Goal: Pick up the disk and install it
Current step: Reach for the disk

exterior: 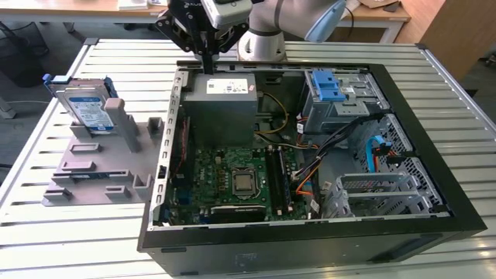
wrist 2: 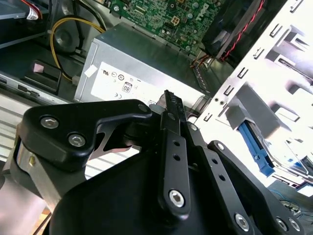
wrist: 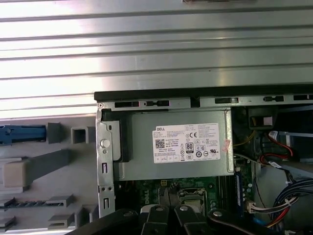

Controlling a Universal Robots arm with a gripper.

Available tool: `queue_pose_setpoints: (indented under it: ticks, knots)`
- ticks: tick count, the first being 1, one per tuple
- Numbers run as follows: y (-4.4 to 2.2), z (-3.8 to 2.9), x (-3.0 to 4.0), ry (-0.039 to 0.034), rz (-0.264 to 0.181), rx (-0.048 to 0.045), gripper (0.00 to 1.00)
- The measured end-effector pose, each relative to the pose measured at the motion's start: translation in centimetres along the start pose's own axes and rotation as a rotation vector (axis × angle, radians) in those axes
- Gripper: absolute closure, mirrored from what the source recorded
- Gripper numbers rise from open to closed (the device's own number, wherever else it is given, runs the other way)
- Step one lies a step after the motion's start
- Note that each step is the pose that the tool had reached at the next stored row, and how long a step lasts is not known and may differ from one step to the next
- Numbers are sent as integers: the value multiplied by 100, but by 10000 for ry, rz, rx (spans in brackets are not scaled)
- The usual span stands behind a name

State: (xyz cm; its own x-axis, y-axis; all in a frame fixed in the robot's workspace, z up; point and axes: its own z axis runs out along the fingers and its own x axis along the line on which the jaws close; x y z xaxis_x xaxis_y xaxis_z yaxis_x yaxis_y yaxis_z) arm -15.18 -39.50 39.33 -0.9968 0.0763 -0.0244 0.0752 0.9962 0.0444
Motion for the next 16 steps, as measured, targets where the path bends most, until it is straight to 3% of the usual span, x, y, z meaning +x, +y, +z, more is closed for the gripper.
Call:
queue_pose_setpoints:
  ticks: [16]
  knots:
    - [1, 0, 42, -1, -1, 0, 89]
